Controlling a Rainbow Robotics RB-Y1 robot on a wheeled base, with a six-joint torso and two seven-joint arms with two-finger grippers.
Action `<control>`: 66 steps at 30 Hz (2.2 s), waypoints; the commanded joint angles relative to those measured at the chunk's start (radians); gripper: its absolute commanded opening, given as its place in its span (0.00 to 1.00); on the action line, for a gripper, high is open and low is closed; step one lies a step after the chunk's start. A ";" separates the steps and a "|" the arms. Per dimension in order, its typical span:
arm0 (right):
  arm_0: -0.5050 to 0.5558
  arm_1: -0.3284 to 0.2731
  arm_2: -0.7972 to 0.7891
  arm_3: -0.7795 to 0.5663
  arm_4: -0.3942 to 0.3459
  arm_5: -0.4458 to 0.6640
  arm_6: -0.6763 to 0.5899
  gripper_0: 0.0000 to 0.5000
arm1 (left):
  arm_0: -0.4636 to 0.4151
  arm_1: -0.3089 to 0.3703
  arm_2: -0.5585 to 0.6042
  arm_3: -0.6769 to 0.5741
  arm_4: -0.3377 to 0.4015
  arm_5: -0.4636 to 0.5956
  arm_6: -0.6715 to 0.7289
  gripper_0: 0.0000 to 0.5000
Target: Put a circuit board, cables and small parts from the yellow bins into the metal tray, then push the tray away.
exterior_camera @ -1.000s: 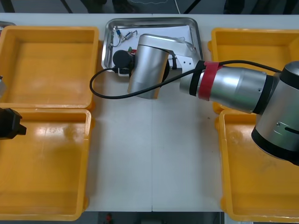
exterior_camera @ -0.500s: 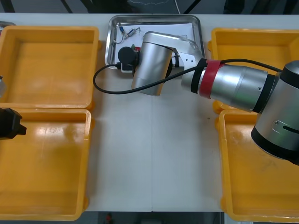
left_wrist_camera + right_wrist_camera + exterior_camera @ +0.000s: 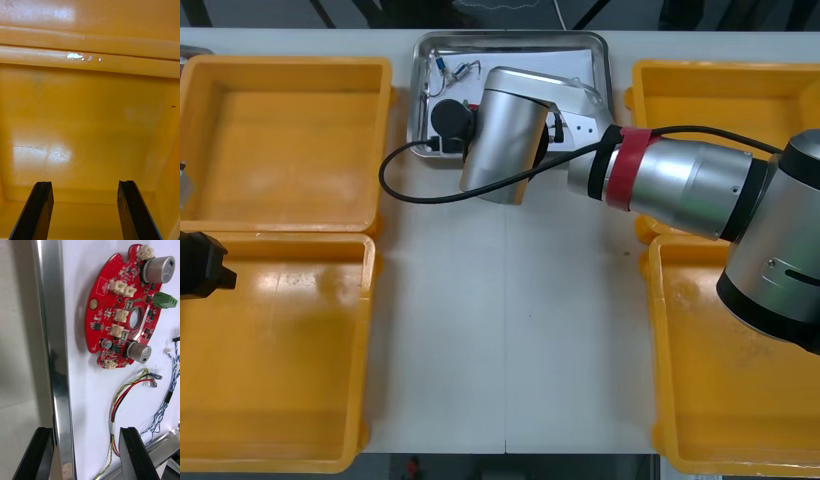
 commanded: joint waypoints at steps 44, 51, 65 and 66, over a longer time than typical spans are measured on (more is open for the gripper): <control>0.638 -0.170 -1.061 -1.073 -0.222 0.727 -0.169 1.00 | 0.017 0.042 0.032 -0.027 0.008 -0.009 -0.029 1.00; 0.790 -0.259 -1.184 -1.171 -0.279 0.727 -0.358 1.00 | 0.017 0.042 0.032 -0.027 0.008 -0.009 -0.029 1.00; 1.017 -0.399 -1.394 -1.223 -0.391 0.727 -0.652 1.00 | 0.017 0.042 0.032 -0.027 0.008 -0.009 -0.029 1.00; 1.025 -0.403 -1.405 -1.223 -0.398 0.727 -0.654 1.00 | 0.017 0.042 0.032 -0.027 0.008 -0.009 -0.029 1.00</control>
